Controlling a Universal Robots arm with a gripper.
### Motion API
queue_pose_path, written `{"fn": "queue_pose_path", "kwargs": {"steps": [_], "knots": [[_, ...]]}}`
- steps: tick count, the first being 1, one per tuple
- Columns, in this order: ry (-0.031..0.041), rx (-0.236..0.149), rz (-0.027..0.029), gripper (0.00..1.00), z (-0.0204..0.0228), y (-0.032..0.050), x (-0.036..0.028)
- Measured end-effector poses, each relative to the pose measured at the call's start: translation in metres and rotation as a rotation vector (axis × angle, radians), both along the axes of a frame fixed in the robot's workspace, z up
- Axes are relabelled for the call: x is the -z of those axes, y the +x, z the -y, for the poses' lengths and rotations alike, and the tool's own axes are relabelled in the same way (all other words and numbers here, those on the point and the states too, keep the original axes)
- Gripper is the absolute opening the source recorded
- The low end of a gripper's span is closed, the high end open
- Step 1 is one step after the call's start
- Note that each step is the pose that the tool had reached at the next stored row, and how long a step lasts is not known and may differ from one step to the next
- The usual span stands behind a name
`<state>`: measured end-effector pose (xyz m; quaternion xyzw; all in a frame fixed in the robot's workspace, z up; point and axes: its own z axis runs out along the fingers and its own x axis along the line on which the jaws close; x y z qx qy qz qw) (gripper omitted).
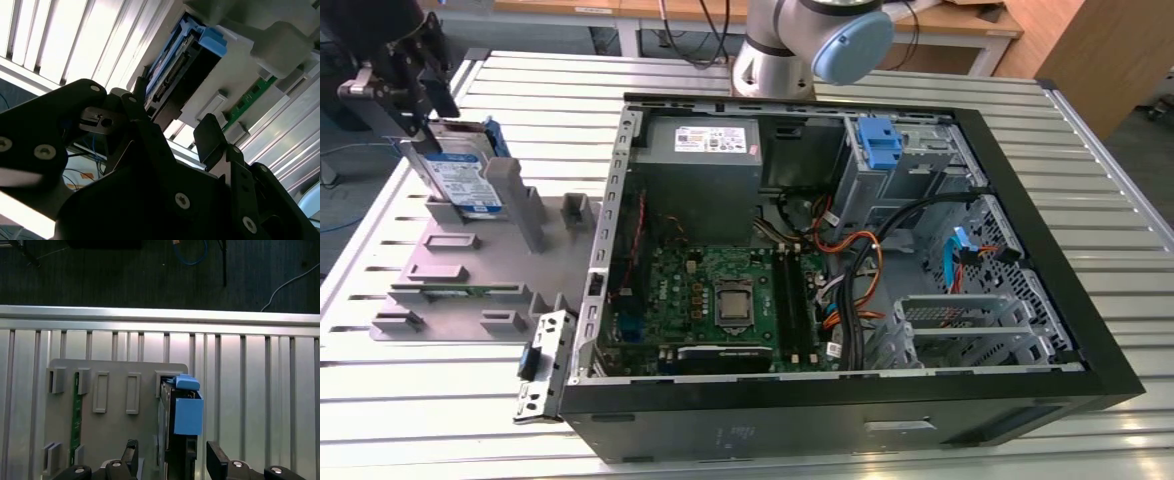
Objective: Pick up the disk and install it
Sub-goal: 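Pick up the disk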
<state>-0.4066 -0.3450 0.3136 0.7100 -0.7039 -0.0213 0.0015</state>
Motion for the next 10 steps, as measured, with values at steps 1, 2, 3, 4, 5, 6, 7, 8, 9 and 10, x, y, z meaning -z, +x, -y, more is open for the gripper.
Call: {"fn": "queue_pose_path", "kwargs": {"steps": [1, 2, 3, 4, 5, 6, 7, 8, 9, 10], "knots": [[0.0001, 0.000, 0.0001, 0.65, -0.0006, -0.0006, 0.0012], [0.0000, 0.000, -0.0001, 0.65, -0.0013, -0.0008, 0.0020], [-0.0001, 0.000, -0.0002, 0.65, -0.0018, -0.0009, 0.0027], [0.0000, 0.000, -0.0001, 0.65, -0.0022, -0.0009, 0.0034], [0.0001, 0.000, 0.0001, 0.65, -0.0025, -0.0010, 0.0044], [0.0002, 0.000, 0.0002, 0.65, -0.0028, -0.0010, 0.0056], [0.0002, 0.000, 0.0000, 0.65, -0.0030, -0.0009, 0.0067], [0.0001, 0.000, -0.0001, 0.65, -0.0032, -0.0009, 0.0077], [0.0002, 0.000, 0.0000, 0.65, -0.0034, -0.0010, 0.0086], [0.0002, 0.000, 0.0000, 0.65, -0.0036, -0.0010, 0.0094]]}}
